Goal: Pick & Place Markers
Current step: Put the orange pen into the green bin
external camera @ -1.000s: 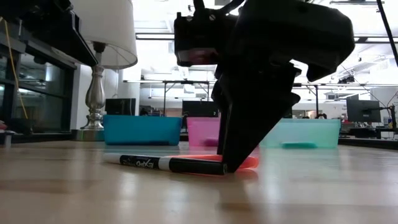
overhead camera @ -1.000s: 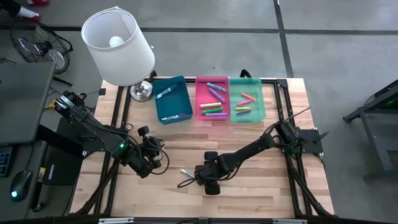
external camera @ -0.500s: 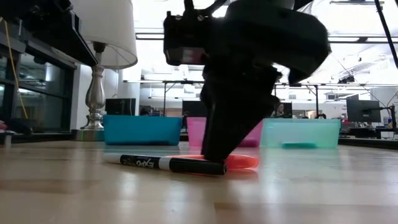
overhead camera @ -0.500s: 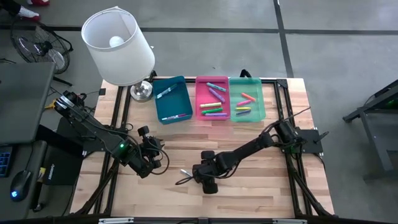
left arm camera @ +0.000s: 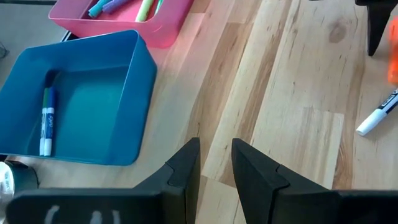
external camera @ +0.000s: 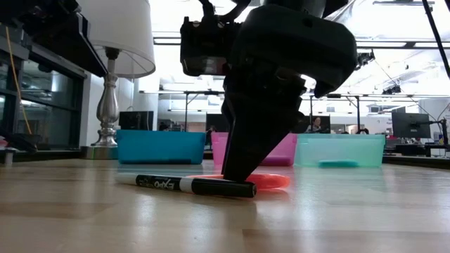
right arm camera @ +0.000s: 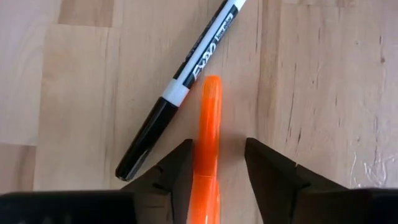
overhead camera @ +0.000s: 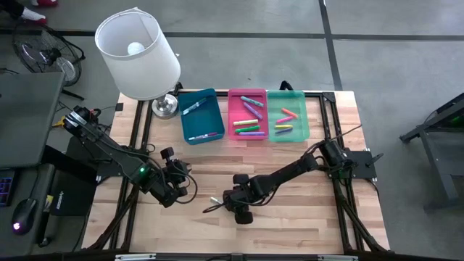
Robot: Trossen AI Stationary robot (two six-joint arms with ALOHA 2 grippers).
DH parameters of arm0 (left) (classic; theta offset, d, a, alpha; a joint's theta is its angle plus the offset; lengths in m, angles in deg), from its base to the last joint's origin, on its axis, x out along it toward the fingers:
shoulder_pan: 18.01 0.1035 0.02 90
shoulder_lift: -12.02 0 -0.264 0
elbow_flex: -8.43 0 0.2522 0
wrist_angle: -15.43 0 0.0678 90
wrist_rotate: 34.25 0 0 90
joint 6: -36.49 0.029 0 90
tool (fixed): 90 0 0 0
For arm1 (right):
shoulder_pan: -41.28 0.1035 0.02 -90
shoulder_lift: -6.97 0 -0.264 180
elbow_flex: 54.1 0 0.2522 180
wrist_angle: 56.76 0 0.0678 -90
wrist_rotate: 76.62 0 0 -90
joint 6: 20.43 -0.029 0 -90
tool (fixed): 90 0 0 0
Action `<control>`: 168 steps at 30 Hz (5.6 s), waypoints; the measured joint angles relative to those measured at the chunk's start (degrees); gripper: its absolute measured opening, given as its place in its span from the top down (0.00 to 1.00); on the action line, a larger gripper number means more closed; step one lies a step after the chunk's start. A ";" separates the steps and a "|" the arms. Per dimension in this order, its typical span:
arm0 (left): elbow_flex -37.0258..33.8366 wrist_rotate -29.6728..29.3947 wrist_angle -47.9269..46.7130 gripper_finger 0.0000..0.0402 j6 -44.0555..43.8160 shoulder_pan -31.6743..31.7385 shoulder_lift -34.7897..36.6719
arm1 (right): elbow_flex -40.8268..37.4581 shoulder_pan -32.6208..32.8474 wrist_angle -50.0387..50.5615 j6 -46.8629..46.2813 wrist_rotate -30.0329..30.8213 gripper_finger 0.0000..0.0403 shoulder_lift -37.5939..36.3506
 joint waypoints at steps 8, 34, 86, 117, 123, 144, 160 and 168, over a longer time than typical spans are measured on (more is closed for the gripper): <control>0.00 0.27 -0.02 0.78 -0.12 0.00 0.00 | -0.06 -0.06 1.08 -1.21 -2.06 0.75 0.48; 0.00 1.23 -0.02 0.78 -0.30 0.00 -0.07 | 0.03 -0.13 9.02 1.58 -5.27 0.92 0.22; 0.02 1.34 -0.20 0.78 -1.17 0.00 -0.09 | -8.97 -3.03 37.81 -2.29 13.58 0.93 -15.42; 0.02 -0.67 0.46 0.78 -1.37 -0.02 -0.43 | -38.20 -20.93 25.82 9.77 25.65 0.93 -60.17; 0.02 -0.36 0.49 0.78 -1.59 -0.01 -2.45 | -38.20 -28.54 24.45 18.36 22.87 0.93 -60.17; 0.02 -0.28 3.04 0.78 -1.50 0.00 -5.38 | -38.17 -58.02 8.74 47.52 1.26 0.93 -47.94; 0.02 -0.23 5.75 0.78 -1.17 0.00 -5.38 | -38.17 -60.34 3.43 50.31 -0.33 0.89 -36.26; 0.02 -0.20 6.02 0.78 -0.89 0.00 -5.38 | -38.17 -60.34 3.05 49.07 1.05 0.82 -36.26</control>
